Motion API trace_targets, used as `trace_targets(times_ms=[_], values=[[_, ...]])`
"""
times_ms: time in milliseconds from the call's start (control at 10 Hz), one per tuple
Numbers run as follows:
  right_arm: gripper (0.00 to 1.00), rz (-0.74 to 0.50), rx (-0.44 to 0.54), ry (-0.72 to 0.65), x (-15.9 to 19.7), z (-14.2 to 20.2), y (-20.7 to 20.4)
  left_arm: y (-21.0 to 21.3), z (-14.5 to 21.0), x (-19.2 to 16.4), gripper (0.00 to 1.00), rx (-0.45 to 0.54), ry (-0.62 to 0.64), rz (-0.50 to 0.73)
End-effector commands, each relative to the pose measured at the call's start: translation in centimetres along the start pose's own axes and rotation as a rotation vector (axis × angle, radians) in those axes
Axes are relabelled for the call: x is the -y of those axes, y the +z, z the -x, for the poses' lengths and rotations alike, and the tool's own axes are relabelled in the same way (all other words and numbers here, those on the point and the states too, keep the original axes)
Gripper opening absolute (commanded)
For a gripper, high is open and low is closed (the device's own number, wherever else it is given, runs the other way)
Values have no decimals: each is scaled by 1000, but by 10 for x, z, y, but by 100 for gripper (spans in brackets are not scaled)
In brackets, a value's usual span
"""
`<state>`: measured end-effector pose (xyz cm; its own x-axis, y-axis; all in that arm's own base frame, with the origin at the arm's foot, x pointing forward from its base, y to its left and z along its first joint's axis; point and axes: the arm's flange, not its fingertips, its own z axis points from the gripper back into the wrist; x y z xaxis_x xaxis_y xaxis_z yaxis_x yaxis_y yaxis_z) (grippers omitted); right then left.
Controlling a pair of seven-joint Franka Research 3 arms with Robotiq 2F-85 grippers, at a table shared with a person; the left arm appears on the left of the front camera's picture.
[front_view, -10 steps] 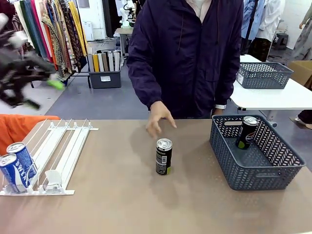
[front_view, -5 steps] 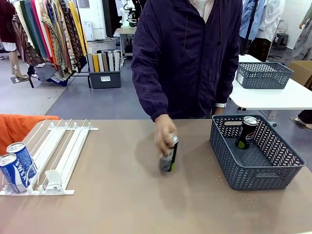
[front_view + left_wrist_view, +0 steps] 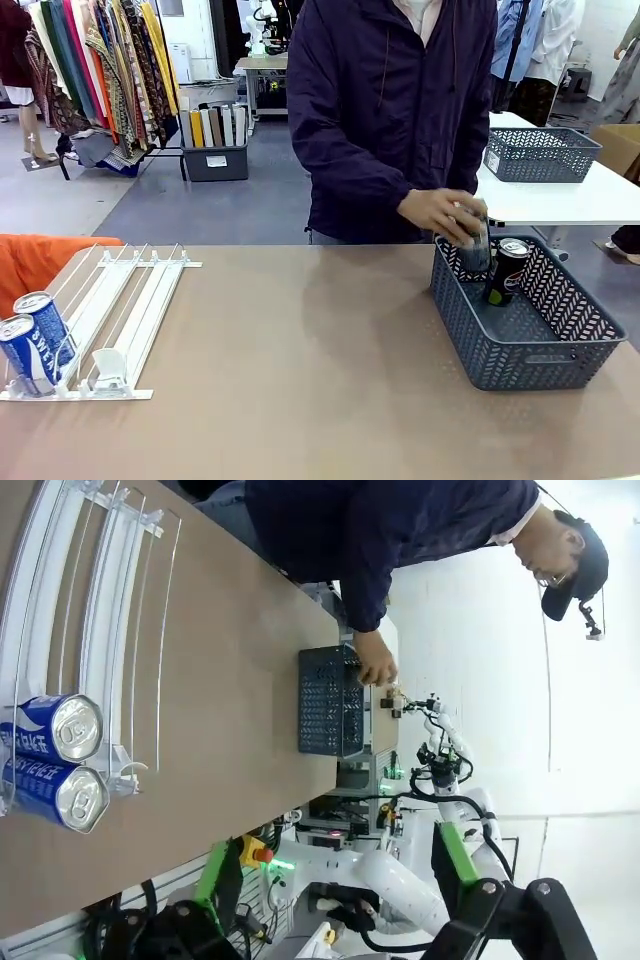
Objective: Retrieve and store the cans from the dispenser.
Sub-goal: Pick up one can from the Automatic Can Dispenser and place it in the middle of the table.
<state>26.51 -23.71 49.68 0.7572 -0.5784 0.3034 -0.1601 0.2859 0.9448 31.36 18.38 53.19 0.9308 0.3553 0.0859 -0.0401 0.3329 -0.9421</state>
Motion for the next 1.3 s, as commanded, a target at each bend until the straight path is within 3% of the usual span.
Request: trace_targets(times_ms=[0,500,600,700,800,1200], values=[[100,-19,10,22,-1,-2,-1,-1,4,-2,100,25,-6,17],[100,-19,10,22,-1,-2,-1,2,2,-2,100,11,6,-2],[100,-19,10,22,-1,-2,-1,-13,7,10,100,30,-2,-273],[100,-19,10,22,-1,-2,-1,-38,18,16,100,-47,-65,-433],[100,-19,10,22,-1,-2,-1,-59,27,17,100,-61,-109,-643],[100,-19,10,22,-1,-2,-1,-122,55,16,100,25,-312,-1124]])
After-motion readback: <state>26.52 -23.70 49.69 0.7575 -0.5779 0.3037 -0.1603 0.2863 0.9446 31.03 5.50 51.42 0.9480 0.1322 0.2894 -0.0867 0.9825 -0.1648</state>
